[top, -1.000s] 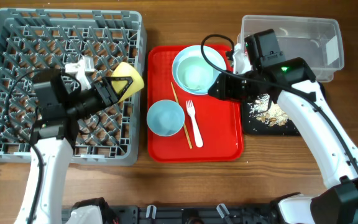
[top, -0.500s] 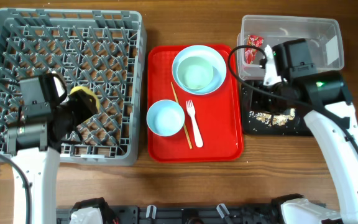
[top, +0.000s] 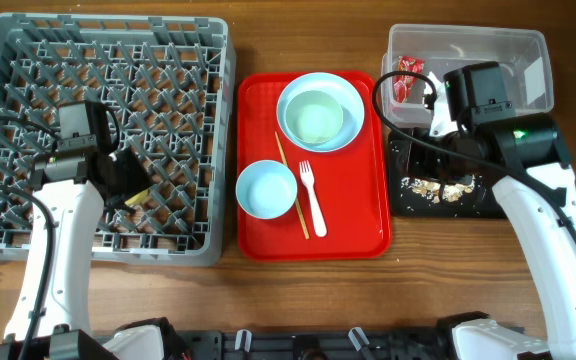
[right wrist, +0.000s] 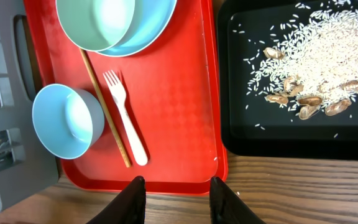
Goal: Sort waste into correct bins and load items into the dishwasher rack
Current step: 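Place the yellow cup into the dish rack with the left gripper, then grasp the light-blue bowl on the tray with the left gripper, then place the light-blue bowl into the dish rack with the left gripper, then grasp the green bowl on the white plate with the left gripper, then place the green bowl into the back of the dish rack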
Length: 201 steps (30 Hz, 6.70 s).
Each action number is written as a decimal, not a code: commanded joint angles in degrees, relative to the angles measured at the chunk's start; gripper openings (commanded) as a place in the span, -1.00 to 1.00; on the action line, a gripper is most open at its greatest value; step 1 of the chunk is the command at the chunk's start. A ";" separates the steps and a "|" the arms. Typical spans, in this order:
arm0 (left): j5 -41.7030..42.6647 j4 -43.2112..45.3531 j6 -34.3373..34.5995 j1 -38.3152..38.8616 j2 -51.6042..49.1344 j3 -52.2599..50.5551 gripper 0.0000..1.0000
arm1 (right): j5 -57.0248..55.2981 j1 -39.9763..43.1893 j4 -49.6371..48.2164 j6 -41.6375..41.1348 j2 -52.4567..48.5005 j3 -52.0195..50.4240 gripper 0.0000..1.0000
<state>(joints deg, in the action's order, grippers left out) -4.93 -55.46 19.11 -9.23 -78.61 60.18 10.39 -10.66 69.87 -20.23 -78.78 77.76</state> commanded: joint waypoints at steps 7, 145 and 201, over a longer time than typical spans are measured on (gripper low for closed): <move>-1.38 -3.72 -0.90 -0.31 -0.15 0.81 1.00 | -0.98 0.09 0.07 0.70 0.24 0.87 -0.31; 11.65 4.59 -10.95 39.28 -36.81 54.93 1.00 | -13.55 6.14 7.52 -15.76 0.26 0.87 1.00; 60.00 -9.97 -22.34 4.63 -33.94 54.90 -0.92 | -13.57 6.14 7.37 -12.74 0.26 0.87 1.00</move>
<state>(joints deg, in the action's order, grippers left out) 37.63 -63.90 2.15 0.19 -108.75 115.26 -2.02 -4.71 77.30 -33.32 -78.78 77.78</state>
